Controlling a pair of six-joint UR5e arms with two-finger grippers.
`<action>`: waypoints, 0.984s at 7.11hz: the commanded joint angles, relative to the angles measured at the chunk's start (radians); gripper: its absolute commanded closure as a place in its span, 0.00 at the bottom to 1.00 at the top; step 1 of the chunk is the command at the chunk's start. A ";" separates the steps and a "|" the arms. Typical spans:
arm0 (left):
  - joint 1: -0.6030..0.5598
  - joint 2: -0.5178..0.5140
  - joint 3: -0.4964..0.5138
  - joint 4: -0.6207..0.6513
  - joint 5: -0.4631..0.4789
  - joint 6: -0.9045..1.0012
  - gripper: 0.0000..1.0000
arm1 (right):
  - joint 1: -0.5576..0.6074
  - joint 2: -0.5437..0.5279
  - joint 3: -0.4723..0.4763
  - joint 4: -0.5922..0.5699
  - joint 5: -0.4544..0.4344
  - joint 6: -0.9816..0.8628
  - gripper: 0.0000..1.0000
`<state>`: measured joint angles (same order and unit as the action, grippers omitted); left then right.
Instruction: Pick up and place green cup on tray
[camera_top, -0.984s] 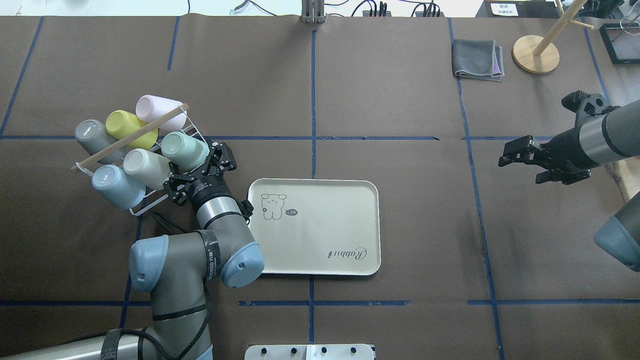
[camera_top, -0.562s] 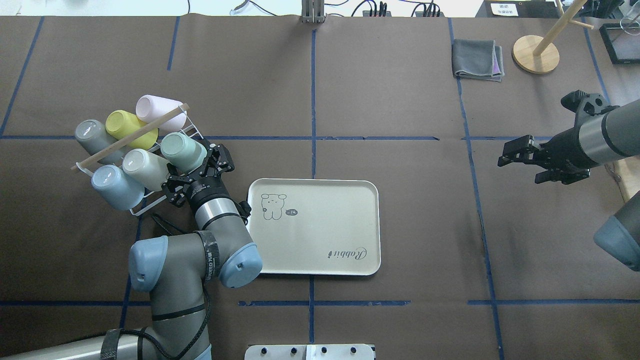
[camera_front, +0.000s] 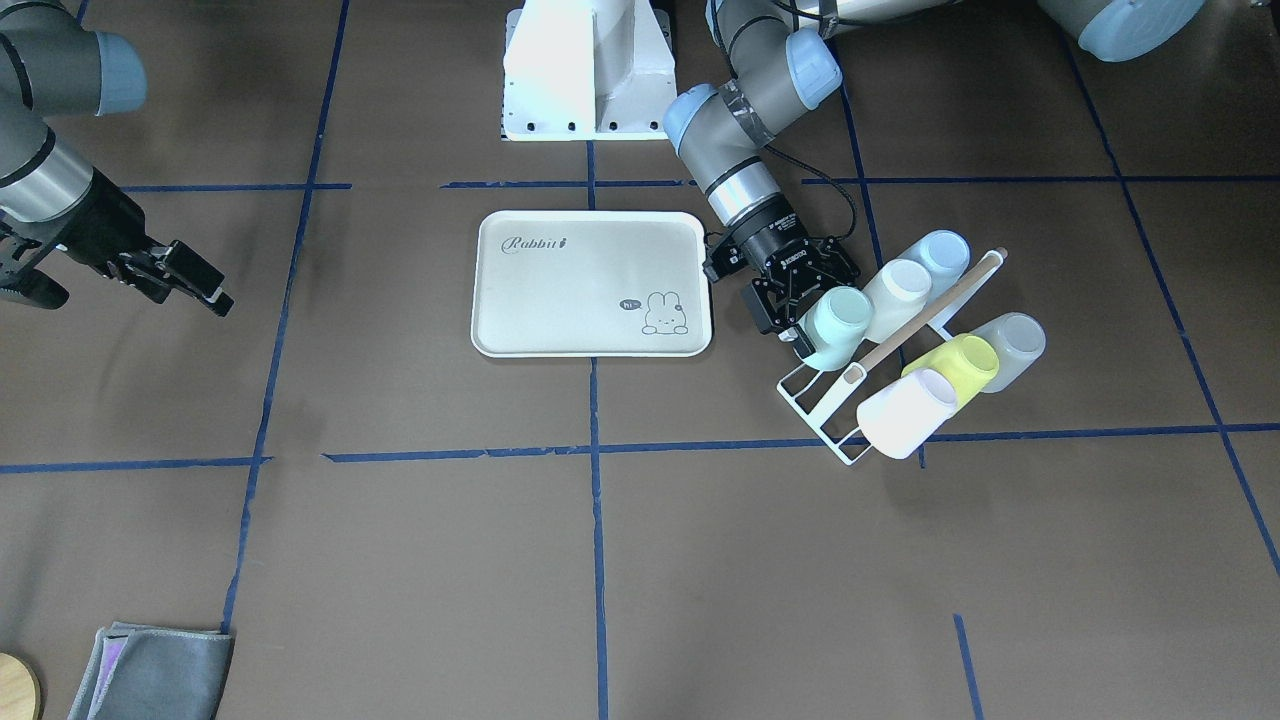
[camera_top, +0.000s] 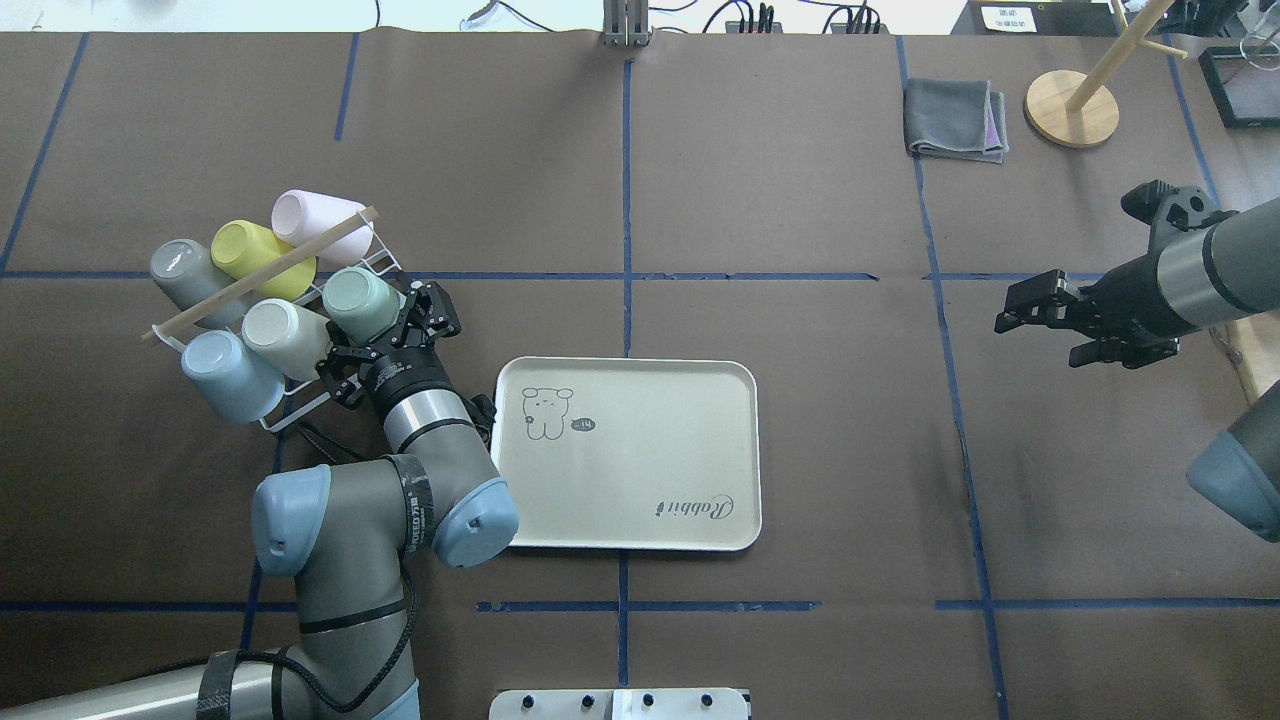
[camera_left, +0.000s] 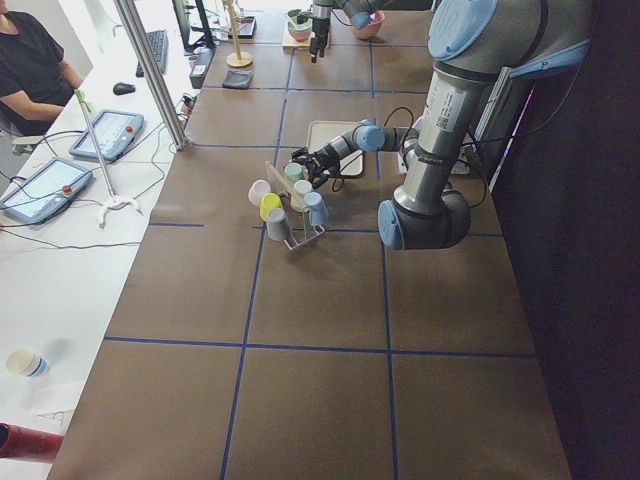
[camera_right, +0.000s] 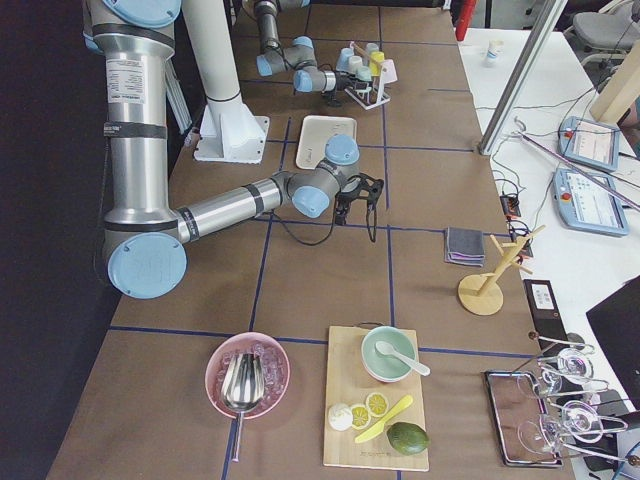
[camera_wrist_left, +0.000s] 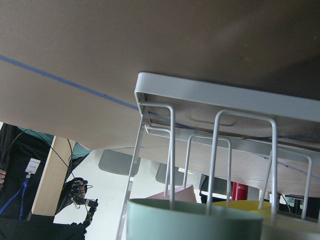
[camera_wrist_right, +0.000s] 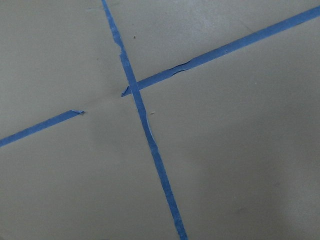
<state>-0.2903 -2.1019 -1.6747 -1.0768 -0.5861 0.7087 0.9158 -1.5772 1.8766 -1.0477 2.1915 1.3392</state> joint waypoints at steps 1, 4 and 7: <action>0.000 0.000 0.004 0.000 0.000 -0.001 0.00 | 0.000 -0.003 0.001 0.000 0.002 0.000 0.00; 0.000 0.000 0.015 0.000 -0.001 -0.001 0.00 | 0.000 -0.001 0.001 0.000 0.004 0.002 0.00; 0.003 0.000 0.029 0.000 -0.001 0.000 0.00 | 0.000 0.000 0.001 0.000 0.005 0.002 0.00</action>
<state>-0.2877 -2.1015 -1.6548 -1.0768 -0.5875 0.7081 0.9158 -1.5775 1.8776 -1.0477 2.1965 1.3407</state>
